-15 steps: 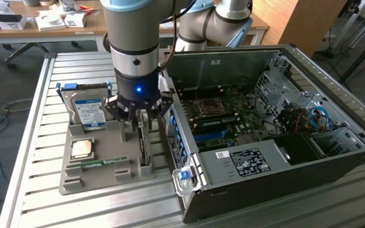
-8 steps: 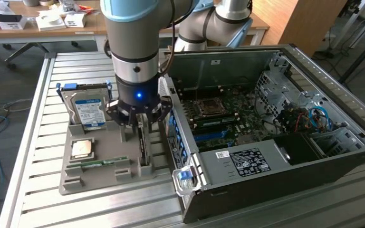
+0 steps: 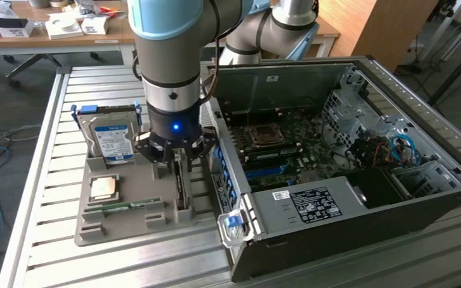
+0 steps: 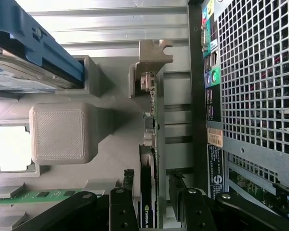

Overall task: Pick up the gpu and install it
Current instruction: 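Pick up the gpu and move the gpu toward the slot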

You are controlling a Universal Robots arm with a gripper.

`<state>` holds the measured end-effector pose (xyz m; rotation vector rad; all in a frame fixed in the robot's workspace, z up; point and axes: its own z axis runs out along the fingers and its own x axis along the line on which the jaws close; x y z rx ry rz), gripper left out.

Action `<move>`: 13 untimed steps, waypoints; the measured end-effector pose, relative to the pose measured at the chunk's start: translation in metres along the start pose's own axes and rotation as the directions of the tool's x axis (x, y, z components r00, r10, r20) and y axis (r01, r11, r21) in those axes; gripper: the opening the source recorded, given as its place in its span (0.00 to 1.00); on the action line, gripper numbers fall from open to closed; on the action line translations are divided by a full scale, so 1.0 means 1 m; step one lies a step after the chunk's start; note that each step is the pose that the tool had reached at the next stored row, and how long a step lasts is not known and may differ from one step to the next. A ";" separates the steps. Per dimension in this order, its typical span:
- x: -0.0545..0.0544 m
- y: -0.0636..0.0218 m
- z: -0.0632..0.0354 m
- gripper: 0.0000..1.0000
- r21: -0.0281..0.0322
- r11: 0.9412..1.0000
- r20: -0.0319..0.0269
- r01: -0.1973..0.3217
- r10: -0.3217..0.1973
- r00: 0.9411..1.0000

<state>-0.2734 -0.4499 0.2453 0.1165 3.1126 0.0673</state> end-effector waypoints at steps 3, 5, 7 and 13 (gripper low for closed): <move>0.002 -0.0002 0.0000 0.43 0.000 1.000 0.001 0.000 0.000 1.000; 0.005 -0.0003 0.0000 0.43 0.000 1.000 0.001 0.000 0.000 1.000; 0.004 -0.0010 0.0004 0.43 0.000 1.000 0.001 0.000 0.000 1.000; 0.004 -0.0061 0.0021 0.43 0.000 1.000 0.001 0.000 0.000 1.000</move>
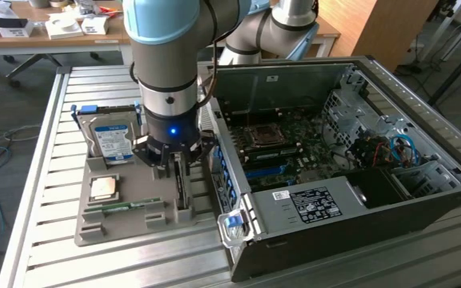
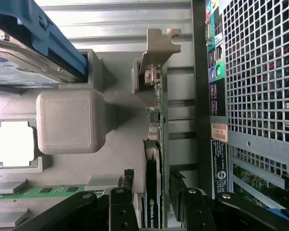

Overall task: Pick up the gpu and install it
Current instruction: 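Pick up the gpu and move the gpu toward the slot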

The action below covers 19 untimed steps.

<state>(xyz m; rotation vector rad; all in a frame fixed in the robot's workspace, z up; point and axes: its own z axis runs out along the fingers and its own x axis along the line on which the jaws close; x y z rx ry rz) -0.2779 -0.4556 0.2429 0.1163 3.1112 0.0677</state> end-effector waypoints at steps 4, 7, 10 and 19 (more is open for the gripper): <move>0.000 -0.0004 0.0066 0.43 0.000 1.000 0.000 0.000 0.000 1.000; 0.000 -0.0006 0.0096 0.43 0.000 1.000 0.000 0.000 0.000 1.000; 0.000 -0.0005 0.0096 0.43 0.000 1.000 0.000 0.000 0.000 1.000; -0.001 -0.0006 0.0097 0.43 0.000 1.000 0.000 0.000 0.000 1.000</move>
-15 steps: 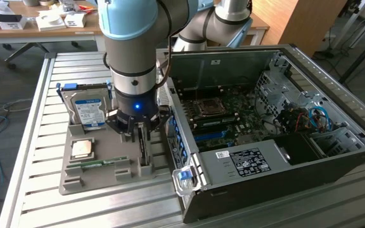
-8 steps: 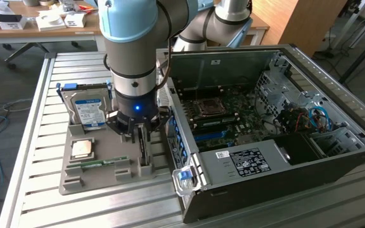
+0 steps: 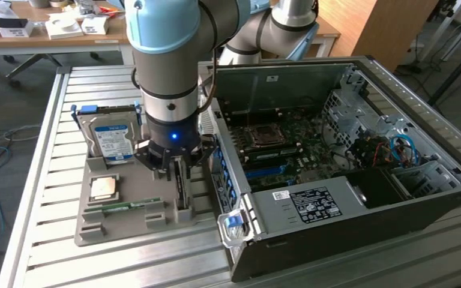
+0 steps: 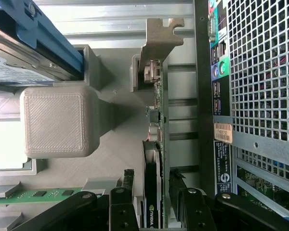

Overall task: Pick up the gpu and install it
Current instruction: 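Pick up the gpu and move the gpu toward the slot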

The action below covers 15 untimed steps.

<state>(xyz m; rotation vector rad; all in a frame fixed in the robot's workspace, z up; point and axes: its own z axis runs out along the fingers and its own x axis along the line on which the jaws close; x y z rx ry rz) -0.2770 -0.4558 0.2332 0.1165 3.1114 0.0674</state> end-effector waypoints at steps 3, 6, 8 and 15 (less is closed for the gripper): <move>0.000 0.0000 0.0000 0.43 0.000 1.000 0.000 0.000 0.000 1.000; 0.000 0.0000 0.0000 0.35 0.000 1.000 0.000 0.000 0.000 1.000; 0.000 0.0000 0.0000 0.35 0.000 1.000 0.000 0.000 0.000 1.000; 0.000 0.0000 0.0000 0.35 0.000 1.000 0.000 0.000 0.000 1.000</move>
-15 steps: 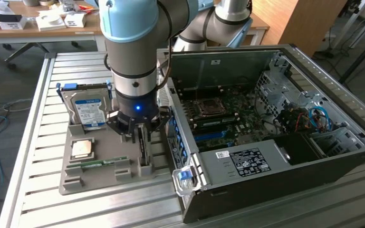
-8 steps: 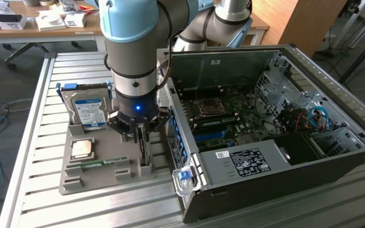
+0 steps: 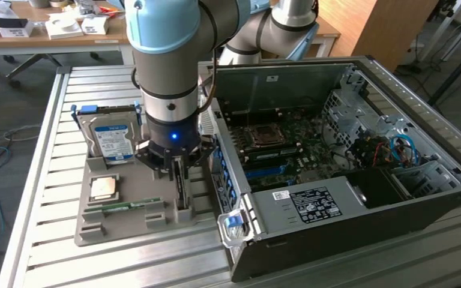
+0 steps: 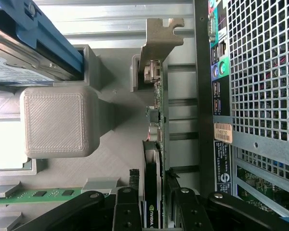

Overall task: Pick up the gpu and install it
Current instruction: 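Pick up the gpu and move the gpu toward the slot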

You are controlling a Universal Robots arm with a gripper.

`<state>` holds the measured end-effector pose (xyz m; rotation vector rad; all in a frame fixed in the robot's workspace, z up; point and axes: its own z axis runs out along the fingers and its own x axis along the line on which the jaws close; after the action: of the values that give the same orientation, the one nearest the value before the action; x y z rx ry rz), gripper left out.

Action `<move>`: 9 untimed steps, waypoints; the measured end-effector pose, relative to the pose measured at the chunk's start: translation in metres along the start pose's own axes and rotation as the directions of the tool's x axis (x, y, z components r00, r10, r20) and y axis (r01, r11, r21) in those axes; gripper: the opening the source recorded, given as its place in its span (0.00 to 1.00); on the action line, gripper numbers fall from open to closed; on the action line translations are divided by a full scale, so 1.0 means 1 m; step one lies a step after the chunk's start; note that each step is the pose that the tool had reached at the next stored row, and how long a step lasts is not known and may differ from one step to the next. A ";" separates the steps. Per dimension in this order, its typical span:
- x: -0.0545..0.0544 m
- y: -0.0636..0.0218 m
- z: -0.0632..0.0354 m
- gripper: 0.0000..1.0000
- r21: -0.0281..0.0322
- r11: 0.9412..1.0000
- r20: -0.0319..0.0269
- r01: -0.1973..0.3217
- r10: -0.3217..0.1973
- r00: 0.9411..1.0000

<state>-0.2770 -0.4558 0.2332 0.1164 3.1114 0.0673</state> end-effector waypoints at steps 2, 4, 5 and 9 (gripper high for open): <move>0.000 0.0000 0.0002 0.35 0.000 1.000 0.000 0.000 0.000 1.000; 0.000 0.0000 0.0004 0.35 0.000 1.000 0.000 0.000 0.000 1.000; 0.000 0.0000 0.0004 0.35 0.000 1.000 0.000 0.000 0.000 1.000; 0.000 0.0000 0.0005 0.35 0.000 1.000 0.000 0.000 0.000 1.000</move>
<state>-0.2770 -0.4558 0.2327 0.1164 3.1114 0.0673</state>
